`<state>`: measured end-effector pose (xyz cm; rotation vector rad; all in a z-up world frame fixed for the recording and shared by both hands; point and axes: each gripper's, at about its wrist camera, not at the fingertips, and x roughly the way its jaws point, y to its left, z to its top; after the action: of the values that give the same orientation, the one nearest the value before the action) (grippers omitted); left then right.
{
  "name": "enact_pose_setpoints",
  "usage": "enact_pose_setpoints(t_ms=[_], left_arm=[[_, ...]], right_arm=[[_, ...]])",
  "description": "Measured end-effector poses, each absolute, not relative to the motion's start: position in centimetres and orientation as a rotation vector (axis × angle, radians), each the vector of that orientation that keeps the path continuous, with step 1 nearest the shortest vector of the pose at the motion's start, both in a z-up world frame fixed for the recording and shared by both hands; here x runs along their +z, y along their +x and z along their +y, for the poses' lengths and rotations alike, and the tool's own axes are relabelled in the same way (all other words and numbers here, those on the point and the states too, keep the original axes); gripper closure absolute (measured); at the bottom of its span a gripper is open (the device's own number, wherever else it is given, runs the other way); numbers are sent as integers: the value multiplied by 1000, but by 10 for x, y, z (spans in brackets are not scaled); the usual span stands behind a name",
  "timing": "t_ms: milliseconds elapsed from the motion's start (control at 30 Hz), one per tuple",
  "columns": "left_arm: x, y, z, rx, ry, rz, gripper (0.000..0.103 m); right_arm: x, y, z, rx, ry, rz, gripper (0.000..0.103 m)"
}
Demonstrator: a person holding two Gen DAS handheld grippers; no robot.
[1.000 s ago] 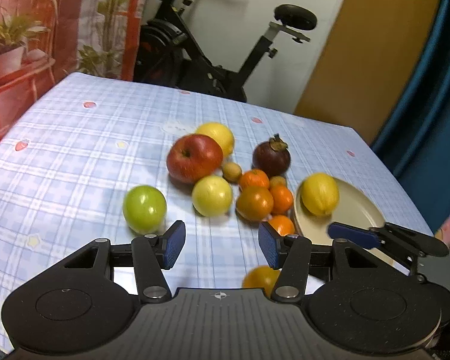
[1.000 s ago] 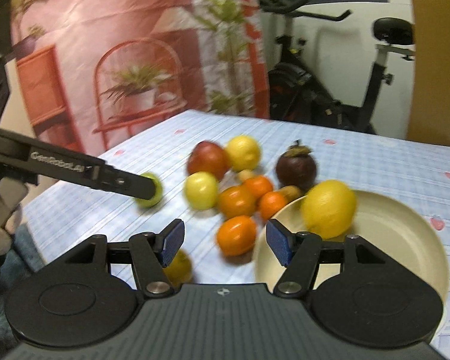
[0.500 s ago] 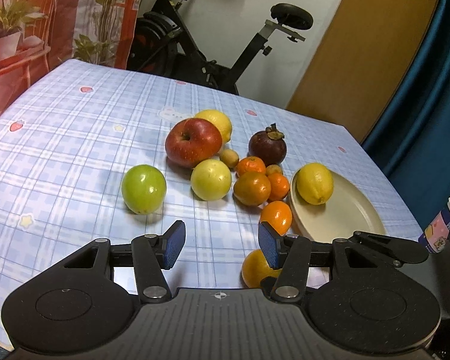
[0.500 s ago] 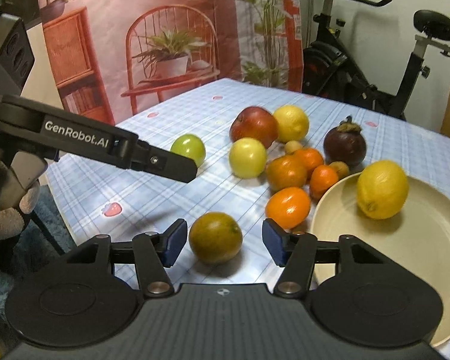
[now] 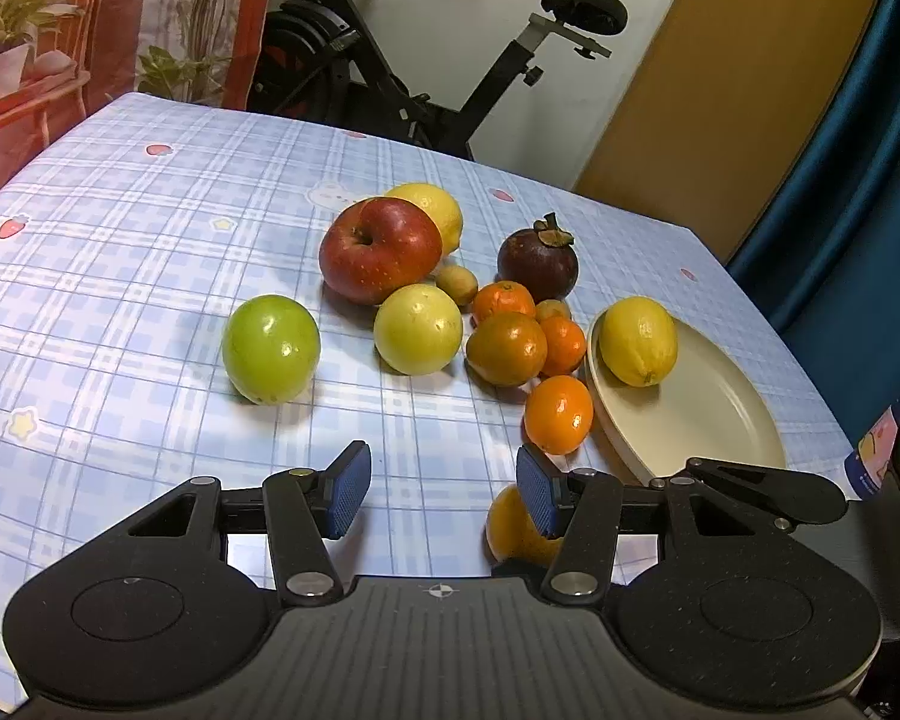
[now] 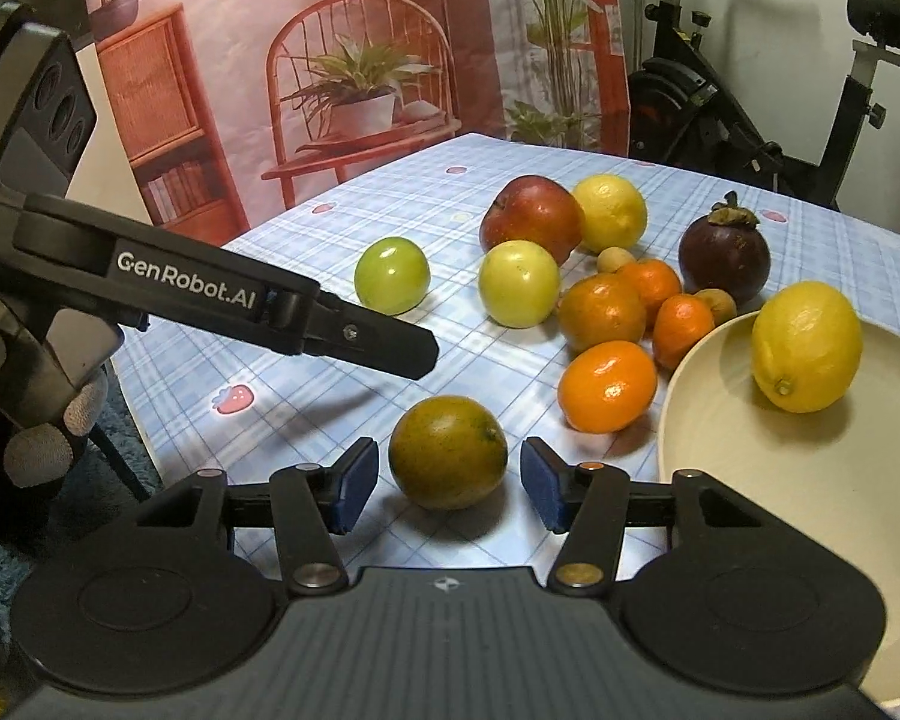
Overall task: Organize fruits
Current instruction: 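Grasp the dull brownish orange with the right tool, then carry the orange onto the plate beside the lemon and open the right tool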
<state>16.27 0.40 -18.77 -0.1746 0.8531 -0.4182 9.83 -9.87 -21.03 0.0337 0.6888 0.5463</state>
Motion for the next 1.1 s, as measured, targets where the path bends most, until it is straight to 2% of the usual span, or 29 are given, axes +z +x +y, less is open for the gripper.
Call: enact_pose_setpoints(t_ms=[100,367,600,767,833,900,1100], left_arm=[[-188,162,4,-411,-173,848,47],[-184,161,6,-401,-171,833,47],[-158,167,8,-366,-164,763,47],[-136,176,-18,-410,-40,683,47],[-134,180,-32,-441,30,656,51],[-136,183,-44,-471,66,653,62],[-157,201,-66,-499,82,721,62]], right_arm=[[-211,99,-97,550,31,670,56],[-214,100,-100,559,57,672,57],[-199,96,-121,488,110,591,57],[-187,91,-146,393,155,517,57],[-182,87,-157,341,164,475,57],[-179,83,-171,284,189,440,57],[-185,83,-205,155,265,408,57]])
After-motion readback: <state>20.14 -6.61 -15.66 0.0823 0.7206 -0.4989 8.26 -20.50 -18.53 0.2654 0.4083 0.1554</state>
